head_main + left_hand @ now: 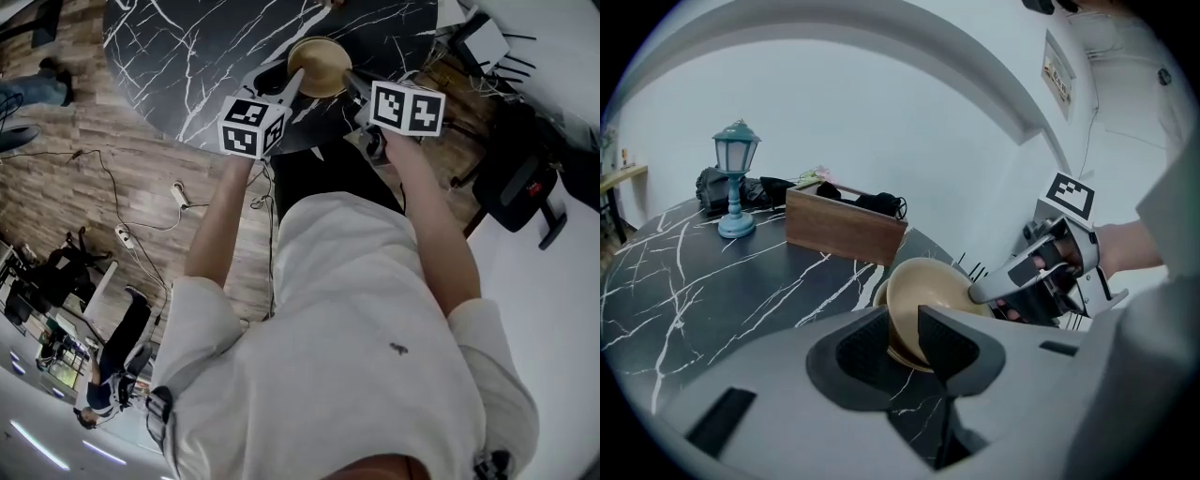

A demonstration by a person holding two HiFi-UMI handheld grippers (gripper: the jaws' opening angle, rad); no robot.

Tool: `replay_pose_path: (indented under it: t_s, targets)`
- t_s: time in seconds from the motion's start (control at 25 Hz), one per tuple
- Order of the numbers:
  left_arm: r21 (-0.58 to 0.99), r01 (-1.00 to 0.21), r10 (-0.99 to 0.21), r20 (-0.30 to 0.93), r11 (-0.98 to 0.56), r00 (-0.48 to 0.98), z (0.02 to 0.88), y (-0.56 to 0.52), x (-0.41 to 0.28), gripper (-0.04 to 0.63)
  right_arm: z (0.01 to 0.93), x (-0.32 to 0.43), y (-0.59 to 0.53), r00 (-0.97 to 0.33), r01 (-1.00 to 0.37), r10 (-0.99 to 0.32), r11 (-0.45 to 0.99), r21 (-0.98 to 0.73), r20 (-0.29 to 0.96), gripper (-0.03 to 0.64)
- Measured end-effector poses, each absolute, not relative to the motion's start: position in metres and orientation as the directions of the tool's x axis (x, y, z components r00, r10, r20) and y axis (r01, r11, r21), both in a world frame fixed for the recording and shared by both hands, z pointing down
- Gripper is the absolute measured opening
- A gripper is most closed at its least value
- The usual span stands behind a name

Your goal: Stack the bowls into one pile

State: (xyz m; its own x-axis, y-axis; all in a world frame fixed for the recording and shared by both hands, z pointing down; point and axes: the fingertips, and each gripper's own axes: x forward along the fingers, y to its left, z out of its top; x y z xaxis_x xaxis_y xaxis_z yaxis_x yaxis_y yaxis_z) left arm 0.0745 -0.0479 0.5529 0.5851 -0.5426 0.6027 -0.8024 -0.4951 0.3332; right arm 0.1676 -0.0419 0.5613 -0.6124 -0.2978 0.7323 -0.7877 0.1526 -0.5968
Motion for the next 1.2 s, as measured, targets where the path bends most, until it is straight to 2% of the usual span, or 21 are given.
replay_pose_path:
  t_s: [0.16, 0.88, 1.2]
  targets:
    - [0.324, -0.815, -0.564, 0.597, -0.481, 0.57, 0.549, -0.05, 0.07, 0.086, 0.56, 0.168, -0.042, -0.619, -0.783, -0.293, 0.161, -0.601, 0.728, 0.044]
    - [0.335, -0.822, -0.595, 0.571, -0.46, 0.566, 0.52, -0.036, 0.076, 0.086, 0.542, 0.177, -0.051, -0.612, -0.791, -0.304, 0.213, -0.574, 0.73, 0.031]
    - [0.33, -0.834, -0.636, 0.541, -0.442, 0.551, 0.491, -0.041, 0.072, 0.086, 0.511, 0.174, -0.057, -0.615, -0.787, -0.334, 0.321, -0.528, 0.714, 0.031]
